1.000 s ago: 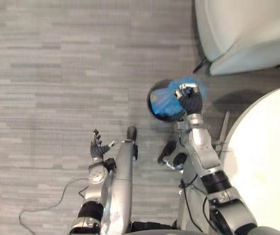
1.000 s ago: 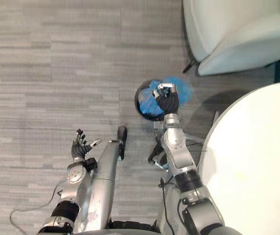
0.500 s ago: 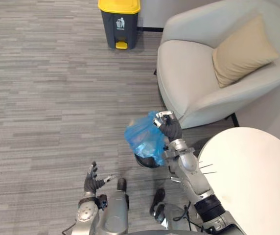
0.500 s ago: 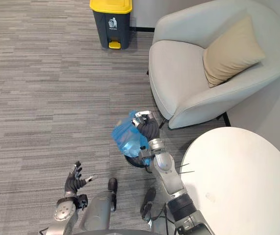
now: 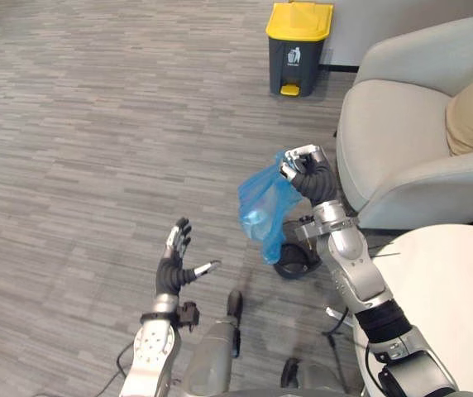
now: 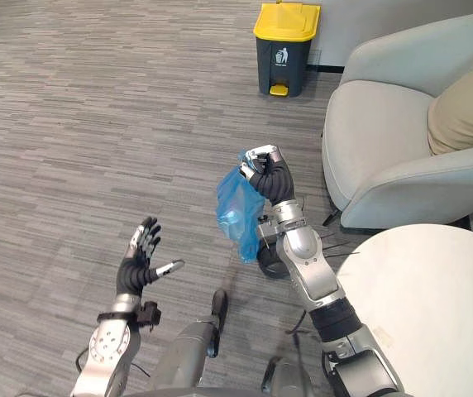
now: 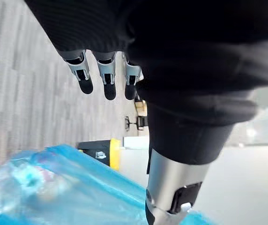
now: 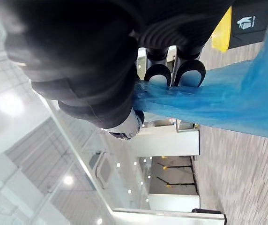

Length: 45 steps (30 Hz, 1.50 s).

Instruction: Gather rubbish on tea table into small bin, then transfer packed bag to large trash can.

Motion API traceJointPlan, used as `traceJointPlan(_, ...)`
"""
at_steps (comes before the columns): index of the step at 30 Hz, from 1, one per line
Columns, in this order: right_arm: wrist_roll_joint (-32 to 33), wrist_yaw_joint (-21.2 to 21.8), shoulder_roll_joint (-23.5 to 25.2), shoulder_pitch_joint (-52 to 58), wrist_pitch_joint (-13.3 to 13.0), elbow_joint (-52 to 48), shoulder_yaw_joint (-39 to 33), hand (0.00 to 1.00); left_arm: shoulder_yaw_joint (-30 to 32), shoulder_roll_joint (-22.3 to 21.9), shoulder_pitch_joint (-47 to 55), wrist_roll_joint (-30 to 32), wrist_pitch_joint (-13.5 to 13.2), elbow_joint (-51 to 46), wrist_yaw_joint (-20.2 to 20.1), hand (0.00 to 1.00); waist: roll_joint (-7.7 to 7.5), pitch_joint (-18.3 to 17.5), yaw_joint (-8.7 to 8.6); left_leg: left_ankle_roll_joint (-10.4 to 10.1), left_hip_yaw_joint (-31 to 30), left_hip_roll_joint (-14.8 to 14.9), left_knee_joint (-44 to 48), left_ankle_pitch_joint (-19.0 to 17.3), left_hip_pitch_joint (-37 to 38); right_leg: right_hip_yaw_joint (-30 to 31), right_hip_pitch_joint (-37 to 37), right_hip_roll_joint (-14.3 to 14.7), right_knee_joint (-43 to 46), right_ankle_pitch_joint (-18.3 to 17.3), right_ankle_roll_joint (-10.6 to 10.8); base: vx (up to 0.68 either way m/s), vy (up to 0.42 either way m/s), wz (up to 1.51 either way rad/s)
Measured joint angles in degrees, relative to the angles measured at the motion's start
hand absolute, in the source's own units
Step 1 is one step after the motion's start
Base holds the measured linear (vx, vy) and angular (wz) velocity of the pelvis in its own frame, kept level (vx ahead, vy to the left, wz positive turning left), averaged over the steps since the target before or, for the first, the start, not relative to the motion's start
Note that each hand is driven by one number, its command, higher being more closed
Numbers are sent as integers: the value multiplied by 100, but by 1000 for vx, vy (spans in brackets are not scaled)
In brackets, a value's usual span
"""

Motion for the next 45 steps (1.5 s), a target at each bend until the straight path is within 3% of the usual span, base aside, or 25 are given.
traceJointPlan(2,64,121,-4,-253,-2,110,122,100,-138,98,-612,52,-50,366,29,0,63,-64,-123,-142,17,92,-949,-48,604,-116,15,75,-420,347,53,-131,84,28)
traceJointPlan(3,137,202,16,-370,1,222,158,100,-273,181,-953,145,-46,658,38,0,111,-145,-132,-253,13,136,-1659,119,820,-143,9,183,-708,564,94,-108,100,11)
traceJointPlan(4,161,246,83,-428,12,334,185,100,-385,279,-1245,236,-16,970,53,0,32,-189,-199,-244,34,106,-2077,419,914,-139,19,190,-950,786,133,-107,109,6)
traceJointPlan(7,161,361,172,-525,85,434,363,100,-560,380,-1481,506,116,1350,167,0,-86,-257,-229,-162,147,42,-2319,586,1040,-26,156,199,-1345,1087,210,-86,100,-13)
traceJointPlan(13,223,490,392,-784,92,430,676,100,-941,371,-1642,1017,312,1628,250,0,-145,-398,-296,-44,418,-16,-2564,768,1329,286,416,231,-1843,1523,298,-113,82,-24)
traceJointPlan(18,439,664,410,-868,114,359,1124,100,-1216,344,-2068,1203,437,2224,215,0,-205,-474,-389,-77,478,27,-2929,1006,1504,398,443,329,-2025,1738,261,-100,22,-13)
traceJointPlan(23,649,749,428,-893,339,353,1739,100,-1477,160,-2394,1318,430,2546,147,0,-224,-488,-377,-101,565,87,-2937,1051,1560,482,528,406,-2198,1908,232,-74,10,-11)
traceJointPlan(24,674,766,427,-932,380,354,1812,100,-1503,126,-2481,1320,421,2651,159,100,-234,-494,-371,-139,571,108,-2941,1074,1547,487,531,428,-2242,1942,221,-53,-7,-4)
traceJointPlan(36,629,825,418,-1412,473,630,2404,100,-1907,-29,-2759,1291,398,3101,304,100,-219,-505,-369,-188,587,211,-2948,1144,1532,520,624,604,-2545,2123,126,-14,-6,-3)
traceJointPlan(37,557,826,418,-1412,473,650,2410,0,-1898,-27,-2758,1290,401,3108,358,100,-218,-505,-369,-202,582,216,-2944,1153,1532,519,628,612,-2554,2128,120,0,0,0)
traceJointPlan(45,-413,832,465,-1129,374,701,2313,0,-1529,-257,-2596,1260,434,3090,636,100,-212,-517,-383,-213,547,225,-2945,1161,1559,503,712,636,-2646,2149,105,-2,5,0)
